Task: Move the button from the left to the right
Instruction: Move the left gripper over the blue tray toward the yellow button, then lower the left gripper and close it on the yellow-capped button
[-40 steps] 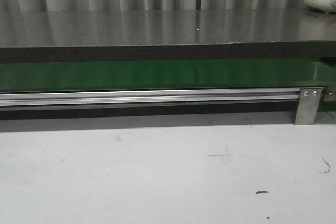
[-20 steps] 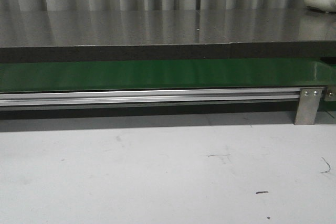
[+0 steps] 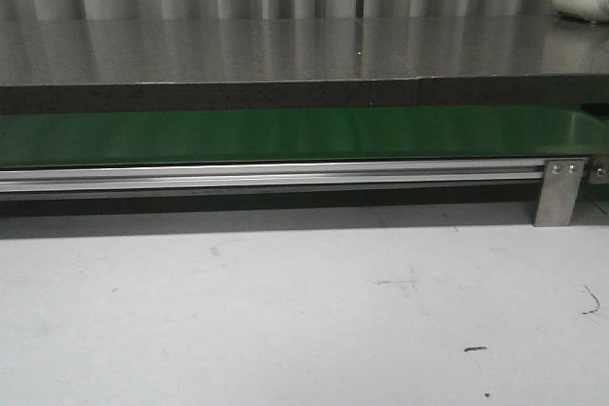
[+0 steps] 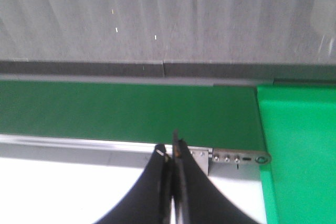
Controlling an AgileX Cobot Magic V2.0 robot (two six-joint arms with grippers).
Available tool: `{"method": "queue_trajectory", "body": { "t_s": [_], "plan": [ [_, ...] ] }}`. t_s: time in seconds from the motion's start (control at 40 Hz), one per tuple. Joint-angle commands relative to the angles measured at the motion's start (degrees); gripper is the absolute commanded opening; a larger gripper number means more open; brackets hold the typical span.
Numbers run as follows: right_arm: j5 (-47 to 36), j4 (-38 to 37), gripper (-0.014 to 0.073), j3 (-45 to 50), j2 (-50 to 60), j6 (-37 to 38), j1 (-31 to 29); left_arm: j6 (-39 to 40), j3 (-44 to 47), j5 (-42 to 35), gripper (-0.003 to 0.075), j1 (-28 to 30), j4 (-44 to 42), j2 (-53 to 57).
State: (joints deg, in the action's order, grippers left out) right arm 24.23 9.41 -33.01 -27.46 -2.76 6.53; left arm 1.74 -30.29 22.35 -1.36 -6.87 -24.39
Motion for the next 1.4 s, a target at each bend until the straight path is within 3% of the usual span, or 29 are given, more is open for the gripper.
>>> {"method": "queue_trajectory", "body": {
  "t_s": [0.0, 0.12, 0.23, 0.28, 0.38, 0.45, 0.53, 0.93, 1.1, 1.38],
  "plan": [
    [-3.8, 0.1, -0.0055, -2.8, -4.0, -0.4, 0.1, 0.2, -2.4, -3.4, -0.0021, 0.0, 0.0, -2.2],
    [-3.9, 0.1, -0.0017, -2.9, -4.9, -0.4, 0.1, 0.2, -2.4, -3.4, -0.0019, 0.0, 0.0, -2.2],
    [-3.9, 0.1, 0.0118, -2.9, -4.9, -0.4, 0.1, 0.2, -2.4, -3.4, 0.0041, 0.0, 0.0, -2.2],
    [-3.9, 0.1, 0.0214, -2.9, -4.9, -0.4, 0.1, 0.2, -2.4, -3.4, 0.0119, 0.0, 0.0, -2.2],
    [-3.9, 0.1, 0.0427, -2.9, -4.9, -0.4, 0.1, 0.2, -2.4, -3.4, 0.0375, 0.0, 0.0, -2.2],
    [-3.9, 0.1, 0.0546, -2.9, -4.9, -0.4, 0.1, 0.2, -2.4, -3.4, 0.0573, 0.0, 0.5, -2.2],
    [-3.9, 0.1, 0.0635, -2.9, -4.9, -0.4, 0.1, 0.2, -2.4, -3.4, 0.0695, 0.0, 0.5, -2.2],
    [-4.0, 0.1, 0.0647, -2.9, -4.9, -0.4, 0.1, 0.6, -4.5, -3.0, 0.0599, 0.0, 0.0, -7.0],
    [-4.0, 0.1, 0.0647, -2.9, -4.9, -0.4, 0.1, 0.6, -14.7, 0.3, 0.0598, 1.3, -0.2, -21.0],
    [-4.0, 0.1, 0.0647, -2.9, -4.9, -0.4, 0.1, 0.6, -33.4, 10.9, 0.0599, 9.2, -0.2, -41.8]
  ]
}}
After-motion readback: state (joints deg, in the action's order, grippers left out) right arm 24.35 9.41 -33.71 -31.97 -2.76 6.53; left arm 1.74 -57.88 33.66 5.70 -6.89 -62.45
